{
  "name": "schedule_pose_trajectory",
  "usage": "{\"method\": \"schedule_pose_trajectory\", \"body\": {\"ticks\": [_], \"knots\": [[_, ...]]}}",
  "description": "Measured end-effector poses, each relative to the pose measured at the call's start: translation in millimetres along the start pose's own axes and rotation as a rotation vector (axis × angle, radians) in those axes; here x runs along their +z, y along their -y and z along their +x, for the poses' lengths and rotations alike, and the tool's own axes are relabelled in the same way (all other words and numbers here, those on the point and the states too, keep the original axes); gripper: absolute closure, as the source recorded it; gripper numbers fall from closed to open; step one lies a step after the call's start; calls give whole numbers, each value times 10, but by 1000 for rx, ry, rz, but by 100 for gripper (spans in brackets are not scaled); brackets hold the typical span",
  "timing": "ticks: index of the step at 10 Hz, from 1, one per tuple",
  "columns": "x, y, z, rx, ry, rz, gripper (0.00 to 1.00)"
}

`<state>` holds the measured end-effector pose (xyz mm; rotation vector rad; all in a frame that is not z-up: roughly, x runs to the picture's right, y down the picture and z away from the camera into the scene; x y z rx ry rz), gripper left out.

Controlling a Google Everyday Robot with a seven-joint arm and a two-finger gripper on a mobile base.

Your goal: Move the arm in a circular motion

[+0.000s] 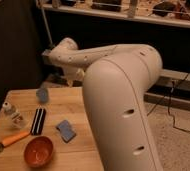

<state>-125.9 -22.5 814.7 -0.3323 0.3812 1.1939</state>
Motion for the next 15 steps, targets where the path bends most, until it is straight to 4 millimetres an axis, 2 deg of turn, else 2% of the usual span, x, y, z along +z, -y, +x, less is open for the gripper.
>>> {"method": "schedule_pose_trajectory", "body": {"ticks": [1, 2, 3, 4, 5, 6, 7, 8, 10, 11, 12, 14, 15], "knots": [[-23, -285, 109, -80, -7, -17, 35], [-80, -705, 337, -199, -16, -54, 35], [-94, -866, 529, -255, -32, -72, 35], [-85, -929, 696, -290, -49, -79, 35], [-24, -934, 1045, -307, -100, -105, 35], [40, -831, 1266, -287, -137, -112, 35], [112, -677, 1522, -236, -179, -124, 35], [196, -426, 1797, -153, -219, -127, 35], [294, 34, 2153, -2, -258, -117, 35], [325, 257, 2270, 65, -269, -102, 35], [360, 708, 2407, 188, -269, -66, 35], [371, 1227, 2471, 319, -254, -18, 35], [344, 1748, 2439, 441, -224, 31, 35]]}}
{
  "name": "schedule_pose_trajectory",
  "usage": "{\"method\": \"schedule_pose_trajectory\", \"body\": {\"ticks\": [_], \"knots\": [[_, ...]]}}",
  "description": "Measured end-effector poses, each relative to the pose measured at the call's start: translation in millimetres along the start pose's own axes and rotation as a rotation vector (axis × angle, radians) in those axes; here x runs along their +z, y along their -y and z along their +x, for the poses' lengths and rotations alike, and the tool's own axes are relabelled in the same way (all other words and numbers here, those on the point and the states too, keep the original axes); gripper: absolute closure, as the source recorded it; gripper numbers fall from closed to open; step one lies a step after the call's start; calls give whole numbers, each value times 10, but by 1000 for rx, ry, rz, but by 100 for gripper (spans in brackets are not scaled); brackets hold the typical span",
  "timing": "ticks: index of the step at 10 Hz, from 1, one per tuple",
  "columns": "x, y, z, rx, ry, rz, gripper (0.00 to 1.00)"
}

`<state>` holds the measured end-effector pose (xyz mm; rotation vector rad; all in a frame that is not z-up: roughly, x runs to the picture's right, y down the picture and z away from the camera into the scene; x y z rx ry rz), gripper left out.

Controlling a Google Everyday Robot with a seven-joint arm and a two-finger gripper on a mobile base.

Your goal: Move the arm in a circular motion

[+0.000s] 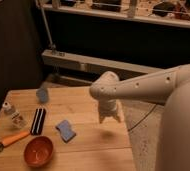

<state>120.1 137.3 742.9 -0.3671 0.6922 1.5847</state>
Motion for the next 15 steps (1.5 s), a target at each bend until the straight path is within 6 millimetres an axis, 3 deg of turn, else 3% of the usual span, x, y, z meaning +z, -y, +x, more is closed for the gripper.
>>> {"method": "schedule_pose_trajectory", "body": {"ticks": [1, 3, 4, 6, 8, 11, 13, 14, 15], "knots": [[-49, 202, -152, 59, 23, 11, 35], [-280, 581, -700, 193, 100, 30, 35], [-407, 631, -952, 226, 132, 35, 35], [-646, 535, -1363, 246, 185, 33, 35], [-893, 208, -1736, 211, 234, 21, 35], [-1141, -554, -2011, 69, 278, 7, 35], [-1241, -1183, -1963, -93, 294, 19, 35], [-1281, -1541, -1836, -202, 301, 24, 35], [-1294, -1765, -1712, -276, 304, 28, 35]]}}
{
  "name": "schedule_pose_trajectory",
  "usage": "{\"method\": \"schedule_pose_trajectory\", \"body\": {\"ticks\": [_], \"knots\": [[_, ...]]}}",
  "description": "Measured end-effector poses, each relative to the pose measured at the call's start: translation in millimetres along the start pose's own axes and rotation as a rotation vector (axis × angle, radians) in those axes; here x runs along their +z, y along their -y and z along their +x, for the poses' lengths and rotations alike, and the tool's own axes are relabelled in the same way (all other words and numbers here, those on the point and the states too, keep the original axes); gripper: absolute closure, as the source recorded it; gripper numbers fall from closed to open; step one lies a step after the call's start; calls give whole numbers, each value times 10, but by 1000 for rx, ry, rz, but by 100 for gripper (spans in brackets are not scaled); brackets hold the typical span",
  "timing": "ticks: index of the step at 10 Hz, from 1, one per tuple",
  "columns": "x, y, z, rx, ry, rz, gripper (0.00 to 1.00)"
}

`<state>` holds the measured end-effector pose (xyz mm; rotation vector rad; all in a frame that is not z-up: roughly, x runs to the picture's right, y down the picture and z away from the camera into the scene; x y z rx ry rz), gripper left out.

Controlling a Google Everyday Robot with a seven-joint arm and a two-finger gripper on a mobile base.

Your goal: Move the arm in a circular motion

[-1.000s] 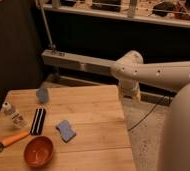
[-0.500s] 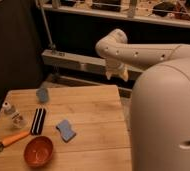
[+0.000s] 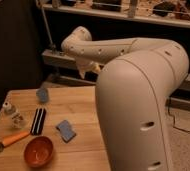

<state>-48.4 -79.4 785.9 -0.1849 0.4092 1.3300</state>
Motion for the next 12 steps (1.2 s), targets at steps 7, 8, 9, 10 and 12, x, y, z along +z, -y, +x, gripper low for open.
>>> {"method": "schedule_pose_trajectory", "body": {"ticks": [7, 8, 9, 10, 12], "knots": [[-219, -1082, 1368, -412, -51, -123, 35], [-186, -973, 1584, -411, -84, -126, 35], [-133, -798, 1774, -387, -117, -122, 35], [-92, -637, 1900, -359, -141, -115, 35], [-3, -276, 2095, -268, -175, -104, 35]]}}
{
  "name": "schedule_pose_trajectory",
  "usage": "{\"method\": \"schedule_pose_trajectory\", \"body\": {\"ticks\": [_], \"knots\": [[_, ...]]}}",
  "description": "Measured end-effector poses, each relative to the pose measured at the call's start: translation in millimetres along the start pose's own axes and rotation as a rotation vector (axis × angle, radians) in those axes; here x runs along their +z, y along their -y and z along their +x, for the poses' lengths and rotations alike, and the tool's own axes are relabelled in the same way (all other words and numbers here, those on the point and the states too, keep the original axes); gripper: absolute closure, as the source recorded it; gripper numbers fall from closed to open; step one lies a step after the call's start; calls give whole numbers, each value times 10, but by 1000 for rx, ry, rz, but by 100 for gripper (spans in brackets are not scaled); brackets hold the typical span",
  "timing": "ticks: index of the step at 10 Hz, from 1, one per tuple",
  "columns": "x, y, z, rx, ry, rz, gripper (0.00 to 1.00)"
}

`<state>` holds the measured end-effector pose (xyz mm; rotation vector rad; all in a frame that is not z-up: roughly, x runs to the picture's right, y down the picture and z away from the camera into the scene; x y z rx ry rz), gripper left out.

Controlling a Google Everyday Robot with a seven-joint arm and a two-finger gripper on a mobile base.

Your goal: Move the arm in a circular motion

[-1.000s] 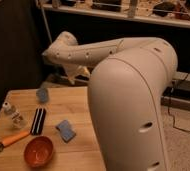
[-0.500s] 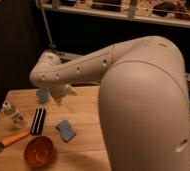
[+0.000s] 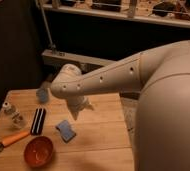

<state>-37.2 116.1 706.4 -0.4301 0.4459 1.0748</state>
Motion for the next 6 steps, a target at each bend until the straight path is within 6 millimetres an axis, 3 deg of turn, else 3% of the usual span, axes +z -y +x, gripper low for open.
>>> {"method": "schedule_pose_trajectory", "body": {"ticks": [2, 6], "knots": [[51, 225, 105, 74, -5, 1, 35], [48, 193, 93, 73, -1, -7, 35]]}}
